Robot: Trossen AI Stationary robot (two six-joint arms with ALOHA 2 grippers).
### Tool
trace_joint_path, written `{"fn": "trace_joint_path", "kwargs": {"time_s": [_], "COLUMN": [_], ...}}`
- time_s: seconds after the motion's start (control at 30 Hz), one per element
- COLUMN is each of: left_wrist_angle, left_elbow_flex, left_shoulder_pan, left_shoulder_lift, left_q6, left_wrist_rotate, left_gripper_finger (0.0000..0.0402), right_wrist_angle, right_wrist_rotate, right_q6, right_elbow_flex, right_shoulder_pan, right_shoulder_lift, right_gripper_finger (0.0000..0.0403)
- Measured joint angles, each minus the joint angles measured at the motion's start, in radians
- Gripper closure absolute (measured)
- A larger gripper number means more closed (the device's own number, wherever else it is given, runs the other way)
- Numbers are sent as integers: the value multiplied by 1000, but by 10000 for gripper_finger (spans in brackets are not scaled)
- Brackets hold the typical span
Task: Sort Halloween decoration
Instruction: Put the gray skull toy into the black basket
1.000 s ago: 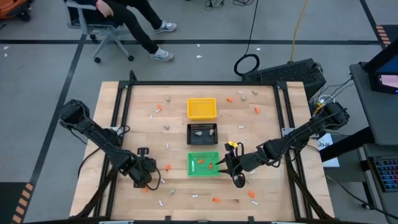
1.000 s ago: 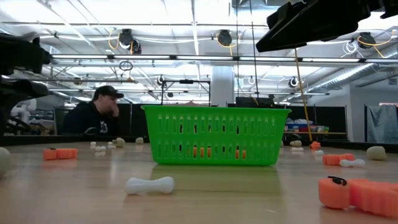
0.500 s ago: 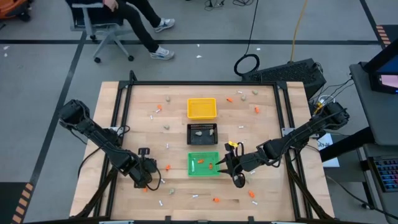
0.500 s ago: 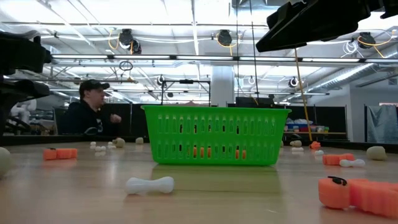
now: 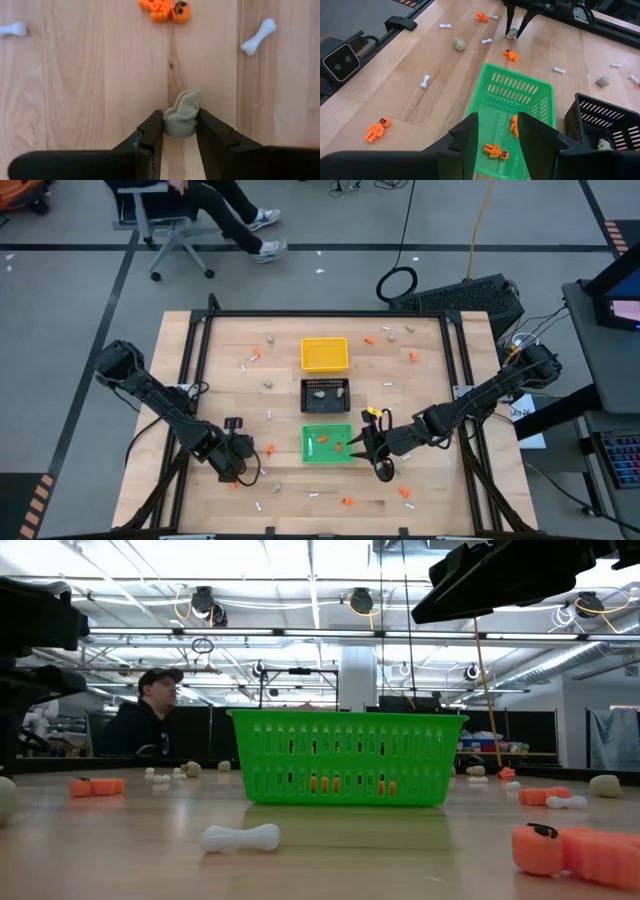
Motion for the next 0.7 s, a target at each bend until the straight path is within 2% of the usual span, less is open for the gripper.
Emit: {"fn": "trace_joint_path", "kwargs": {"time_s": [0.47, 0.7], "left_wrist_angle": [-3, -4], "left_elbow_flex": [2, 2], "left_shoulder_pan": [8, 26], "left_shoulder_lift": [-2, -73], "left_q6": [-24, -19], "left_wrist_rotate": [-71, -169], "left_gripper_finger": [311, 311], "right_wrist_angle": [0, -2], "right_wrist_rotate": [0, -1], "right_q6": [1, 16], "right_elbow_flex": [0, 0], "right_shoulder_pan": [0, 0], "right_shoulder_lift": [0, 0], "right_gripper_finger": [280, 280]}}
